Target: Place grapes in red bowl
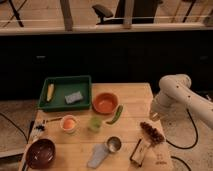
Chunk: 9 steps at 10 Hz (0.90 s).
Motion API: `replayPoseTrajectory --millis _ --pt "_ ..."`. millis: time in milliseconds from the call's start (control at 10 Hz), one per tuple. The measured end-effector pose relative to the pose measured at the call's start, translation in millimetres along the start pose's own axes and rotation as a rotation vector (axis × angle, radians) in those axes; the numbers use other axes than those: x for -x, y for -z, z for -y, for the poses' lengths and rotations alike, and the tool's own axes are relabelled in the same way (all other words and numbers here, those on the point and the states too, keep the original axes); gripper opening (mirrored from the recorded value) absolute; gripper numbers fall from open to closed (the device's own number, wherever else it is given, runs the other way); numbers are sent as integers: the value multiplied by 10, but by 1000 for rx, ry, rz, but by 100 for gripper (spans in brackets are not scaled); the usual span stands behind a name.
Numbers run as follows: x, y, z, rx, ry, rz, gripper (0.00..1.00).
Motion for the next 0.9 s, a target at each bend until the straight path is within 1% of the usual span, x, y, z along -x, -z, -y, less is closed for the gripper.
replayPoseTrajectory --millis 100,200,500,700,900 --pt "-1 -37 3 2 12 1 78" --pt "0 -89 -3 8 25 2 80" --pt "-3 -232 -37 22 52 7 80" --pt "7 -324 -61 20 67 11 80" --pt "28 -480 -69 21 86 26 80"
